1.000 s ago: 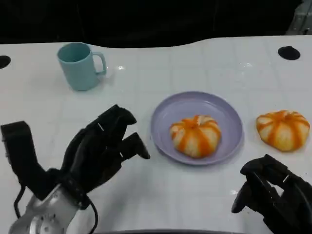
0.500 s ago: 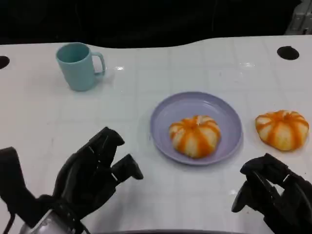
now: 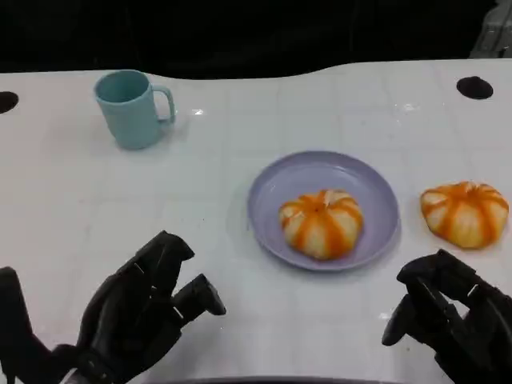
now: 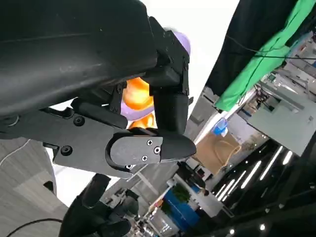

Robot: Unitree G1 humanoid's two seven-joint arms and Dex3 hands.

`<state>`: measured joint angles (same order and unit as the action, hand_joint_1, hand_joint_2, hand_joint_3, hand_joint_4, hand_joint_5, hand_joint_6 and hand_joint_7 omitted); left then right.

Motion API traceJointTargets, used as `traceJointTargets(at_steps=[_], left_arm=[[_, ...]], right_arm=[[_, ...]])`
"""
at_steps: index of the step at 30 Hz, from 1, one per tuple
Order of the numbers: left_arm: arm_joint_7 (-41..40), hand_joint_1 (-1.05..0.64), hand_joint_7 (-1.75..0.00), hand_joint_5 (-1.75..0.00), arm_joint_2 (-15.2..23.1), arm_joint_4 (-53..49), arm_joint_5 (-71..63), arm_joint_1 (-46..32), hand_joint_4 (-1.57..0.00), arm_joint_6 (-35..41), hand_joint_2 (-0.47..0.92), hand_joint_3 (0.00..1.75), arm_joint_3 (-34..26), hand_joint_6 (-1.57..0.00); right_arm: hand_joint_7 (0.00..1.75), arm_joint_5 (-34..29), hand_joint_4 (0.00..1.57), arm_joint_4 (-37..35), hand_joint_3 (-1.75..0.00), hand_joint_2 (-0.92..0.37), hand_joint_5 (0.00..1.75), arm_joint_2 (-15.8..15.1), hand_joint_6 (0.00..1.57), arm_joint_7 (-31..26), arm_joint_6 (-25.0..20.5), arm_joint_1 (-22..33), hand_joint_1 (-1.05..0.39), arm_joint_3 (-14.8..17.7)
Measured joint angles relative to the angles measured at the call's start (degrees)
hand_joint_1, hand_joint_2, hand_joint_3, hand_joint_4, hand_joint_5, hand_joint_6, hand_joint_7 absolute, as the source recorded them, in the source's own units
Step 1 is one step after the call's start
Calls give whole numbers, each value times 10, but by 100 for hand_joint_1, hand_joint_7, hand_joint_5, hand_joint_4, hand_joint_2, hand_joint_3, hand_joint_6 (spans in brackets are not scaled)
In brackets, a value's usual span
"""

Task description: Grasp the bread from the table and place it into the plate.

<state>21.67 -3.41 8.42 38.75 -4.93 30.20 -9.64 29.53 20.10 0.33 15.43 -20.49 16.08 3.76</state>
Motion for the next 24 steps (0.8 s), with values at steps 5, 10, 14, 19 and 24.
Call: traceJointTargets(at_steps=[5,10,14,19,24], left_arm=[[-1,-57,-167,-175,-1,8,-2,-15,-70,-8,92,41,8,-45],[-1,-58,-166,-175,-1,13,-6,-20,-69,-16,92,42,11,-45],[-1,-58,-168,-175,-1,13,-9,-23,-67,-18,92,40,12,-43],[-15,-58,-171,-175,-1,14,-20,-26,-67,-22,92,39,12,-42],[-16,-59,-171,-175,-1,9,-26,-29,-66,-40,92,40,13,-41]], right_arm=[[139,1,57,-1,-25,-92,171,0,50,0,1,-1,-52,2],[138,1,58,-2,-24,-92,170,0,50,1,2,-1,-52,2],[139,1,58,-2,-23,-92,170,0,51,1,2,-1,-52,2],[138,2,58,-6,-23,-92,170,0,52,1,3,-1,-52,2],[139,0,59,-15,-22,-92,170,0,53,3,9,-5,-52,2]])
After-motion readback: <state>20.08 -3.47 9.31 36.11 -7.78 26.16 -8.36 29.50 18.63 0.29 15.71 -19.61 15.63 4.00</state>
